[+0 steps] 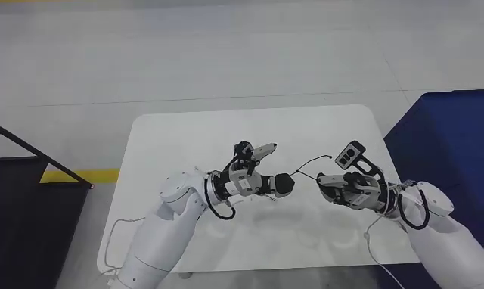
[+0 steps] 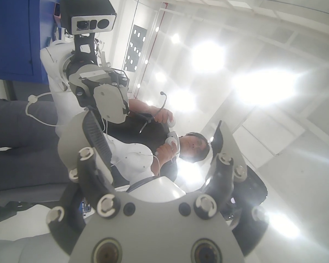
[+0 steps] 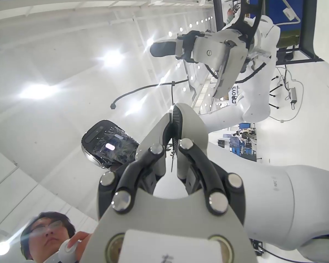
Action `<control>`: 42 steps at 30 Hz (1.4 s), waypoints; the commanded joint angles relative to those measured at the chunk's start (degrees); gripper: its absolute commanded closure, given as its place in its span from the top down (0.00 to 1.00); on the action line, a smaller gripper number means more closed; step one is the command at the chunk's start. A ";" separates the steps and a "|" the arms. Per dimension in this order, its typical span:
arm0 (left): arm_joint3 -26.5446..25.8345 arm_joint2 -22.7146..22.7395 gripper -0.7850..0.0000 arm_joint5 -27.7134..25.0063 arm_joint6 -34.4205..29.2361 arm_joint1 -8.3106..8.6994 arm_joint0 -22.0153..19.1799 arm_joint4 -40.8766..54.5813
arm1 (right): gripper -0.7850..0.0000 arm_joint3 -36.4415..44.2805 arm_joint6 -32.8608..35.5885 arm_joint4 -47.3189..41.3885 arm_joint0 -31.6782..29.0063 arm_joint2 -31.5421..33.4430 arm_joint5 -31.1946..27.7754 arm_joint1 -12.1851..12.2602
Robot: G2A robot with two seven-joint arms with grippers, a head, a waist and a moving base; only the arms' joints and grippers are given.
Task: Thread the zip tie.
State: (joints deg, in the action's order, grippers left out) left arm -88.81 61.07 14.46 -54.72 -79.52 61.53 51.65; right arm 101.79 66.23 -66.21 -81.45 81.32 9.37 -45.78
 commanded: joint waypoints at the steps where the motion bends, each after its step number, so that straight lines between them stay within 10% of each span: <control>1: 0.04 -0.48 0.36 0.15 0.38 0.01 0.02 -0.50 | 0.00 -0.32 -0.30 0.36 0.22 -0.25 -0.32 -0.17; 18: 0.08 -1.64 0.24 2.38 -0.10 0.29 0.22 1.19 | 0.00 -0.56 -0.71 1.94 0.76 -0.50 -0.58 -1.13; 24: 0.28 -1.74 0.01 2.16 0.13 0.35 -0.04 1.62 | 0.00 -0.56 -0.71 1.94 0.76 -0.50 -0.58 -1.13; 42: 2.00 -2.28 0.00 2.18 0.11 0.61 -0.72 1.47 | 0.00 0.70 -0.52 -4.95 -0.35 2.98 -1.79 -1.69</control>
State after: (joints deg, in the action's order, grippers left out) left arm -86.95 58.85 16.51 -54.64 -78.92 60.89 53.17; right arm 102.38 65.28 -70.13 -81.58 83.59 7.62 -47.43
